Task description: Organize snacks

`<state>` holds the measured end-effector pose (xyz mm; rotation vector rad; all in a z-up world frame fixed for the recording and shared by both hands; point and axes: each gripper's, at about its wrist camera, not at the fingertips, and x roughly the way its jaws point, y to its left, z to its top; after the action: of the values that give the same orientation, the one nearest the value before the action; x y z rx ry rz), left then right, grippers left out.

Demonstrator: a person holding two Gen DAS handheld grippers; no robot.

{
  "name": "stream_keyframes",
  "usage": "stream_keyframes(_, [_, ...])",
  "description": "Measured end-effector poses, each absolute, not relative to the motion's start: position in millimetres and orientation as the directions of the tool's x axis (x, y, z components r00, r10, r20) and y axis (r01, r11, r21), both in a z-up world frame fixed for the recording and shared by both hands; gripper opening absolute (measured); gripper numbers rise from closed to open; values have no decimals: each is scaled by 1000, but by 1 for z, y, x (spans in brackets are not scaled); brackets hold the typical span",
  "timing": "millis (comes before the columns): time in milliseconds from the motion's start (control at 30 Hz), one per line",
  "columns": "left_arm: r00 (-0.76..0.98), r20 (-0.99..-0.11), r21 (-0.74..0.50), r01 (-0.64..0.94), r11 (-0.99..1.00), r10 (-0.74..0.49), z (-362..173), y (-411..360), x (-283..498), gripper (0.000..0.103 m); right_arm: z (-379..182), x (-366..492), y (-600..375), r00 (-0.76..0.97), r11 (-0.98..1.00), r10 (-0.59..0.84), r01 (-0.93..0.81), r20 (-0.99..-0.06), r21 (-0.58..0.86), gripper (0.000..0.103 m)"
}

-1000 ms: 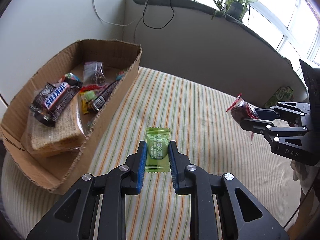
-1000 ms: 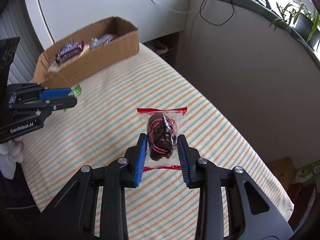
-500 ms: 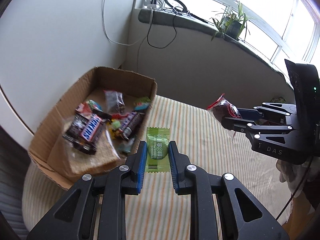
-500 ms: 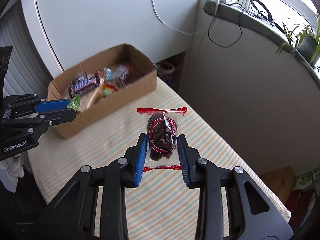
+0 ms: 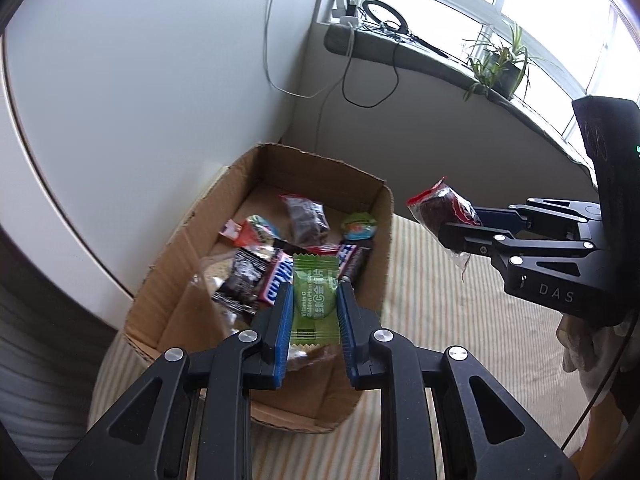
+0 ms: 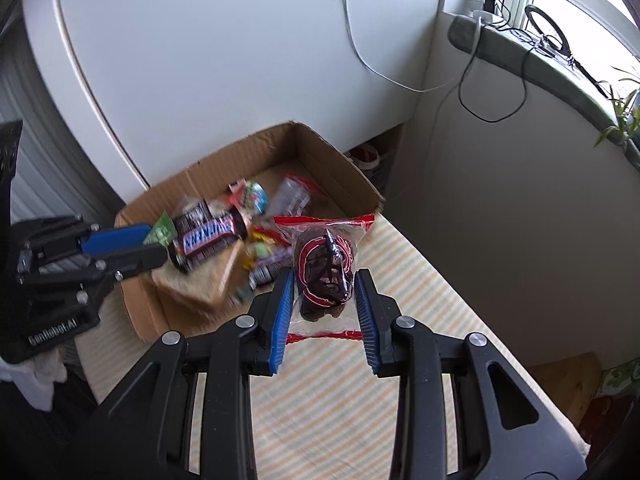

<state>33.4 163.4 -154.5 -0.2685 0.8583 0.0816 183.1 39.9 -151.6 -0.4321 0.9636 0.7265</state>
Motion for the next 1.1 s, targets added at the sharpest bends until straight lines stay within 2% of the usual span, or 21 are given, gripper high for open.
stream_keyframes(333, [655,-754,-218,-196,956,-37,-155,187,37,20,-154,196,87,350,688,381,-726,-855,9,32])
stream_keyframes(433, [668,-744,-217,-207,954,-25,-152,193,38,21,-153,200,95,359,693,378,-721,-853,4,42])
stream_keyframes(500, [668,-744,-217,-215,952,-19,-151,196,39,21,-152,202,96,357,694,388,-720,-850,15,57])
stream_keyframes(533, [669,-743,-221,-216,951,-20,-151,197,39,21,-150,203,96,356,697,397,-717,-846,25,59])
stream_keyframes(667, [667,-745,-210,-220,953,-10,-151,198,39,22,-145,203,97,361,700,410,-713,-838,36,60])
stream_keyframes(733, [667,-745,-209,-225,952,-6,-150,199,37,28,-143,203,95,363,702,414,-711,-835,39,60])
stream_keyframes(800, [671,-741,-207,-232,950,3,-148,201,34,41,-142,201,94,362,703,417,-709,-834,43,60])
stream_keyframes(1100, [679,-734,-204,-235,950,10,-140,204,22,41,-125,189,72,391,735,429,-675,-815,63,60])
